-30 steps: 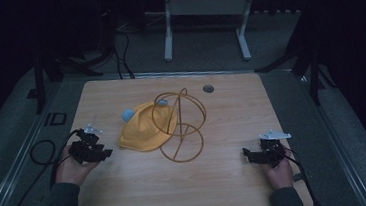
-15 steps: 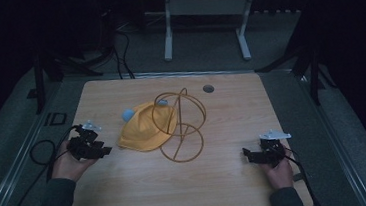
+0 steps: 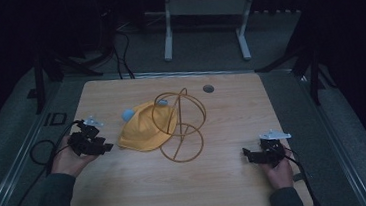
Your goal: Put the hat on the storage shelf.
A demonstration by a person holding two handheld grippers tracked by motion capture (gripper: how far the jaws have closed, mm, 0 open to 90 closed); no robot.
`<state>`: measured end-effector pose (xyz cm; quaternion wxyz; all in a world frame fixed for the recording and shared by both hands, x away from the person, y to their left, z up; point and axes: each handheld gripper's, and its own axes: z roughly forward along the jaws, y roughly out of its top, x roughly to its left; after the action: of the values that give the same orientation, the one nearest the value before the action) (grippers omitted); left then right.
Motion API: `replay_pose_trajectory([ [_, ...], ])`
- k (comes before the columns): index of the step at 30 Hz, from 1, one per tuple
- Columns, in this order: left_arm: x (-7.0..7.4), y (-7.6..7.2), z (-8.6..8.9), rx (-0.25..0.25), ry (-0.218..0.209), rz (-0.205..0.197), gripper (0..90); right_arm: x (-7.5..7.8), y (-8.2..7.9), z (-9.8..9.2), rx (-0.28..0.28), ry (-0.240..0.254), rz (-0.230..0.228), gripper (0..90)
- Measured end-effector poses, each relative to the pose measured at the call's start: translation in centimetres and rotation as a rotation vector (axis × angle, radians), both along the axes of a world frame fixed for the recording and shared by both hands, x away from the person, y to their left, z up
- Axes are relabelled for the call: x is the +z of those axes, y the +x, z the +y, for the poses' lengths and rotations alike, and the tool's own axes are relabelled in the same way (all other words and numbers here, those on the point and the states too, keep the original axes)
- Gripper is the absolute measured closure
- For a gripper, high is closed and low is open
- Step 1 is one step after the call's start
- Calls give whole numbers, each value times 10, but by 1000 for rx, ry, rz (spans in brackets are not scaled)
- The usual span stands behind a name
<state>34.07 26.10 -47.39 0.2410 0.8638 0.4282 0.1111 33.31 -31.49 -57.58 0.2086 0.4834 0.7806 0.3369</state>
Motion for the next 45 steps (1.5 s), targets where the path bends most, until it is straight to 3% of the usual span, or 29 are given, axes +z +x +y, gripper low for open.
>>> replay_pose_trajectory([
  [18, 18, 13, -12, -77, 18, 8, 549, 0, 0, 0, 0, 0, 0, 135],
  [45, 29, 30, -27, -162, 13, 41, 540, 0, 0, 0, 2, -1, -1, 135],
])
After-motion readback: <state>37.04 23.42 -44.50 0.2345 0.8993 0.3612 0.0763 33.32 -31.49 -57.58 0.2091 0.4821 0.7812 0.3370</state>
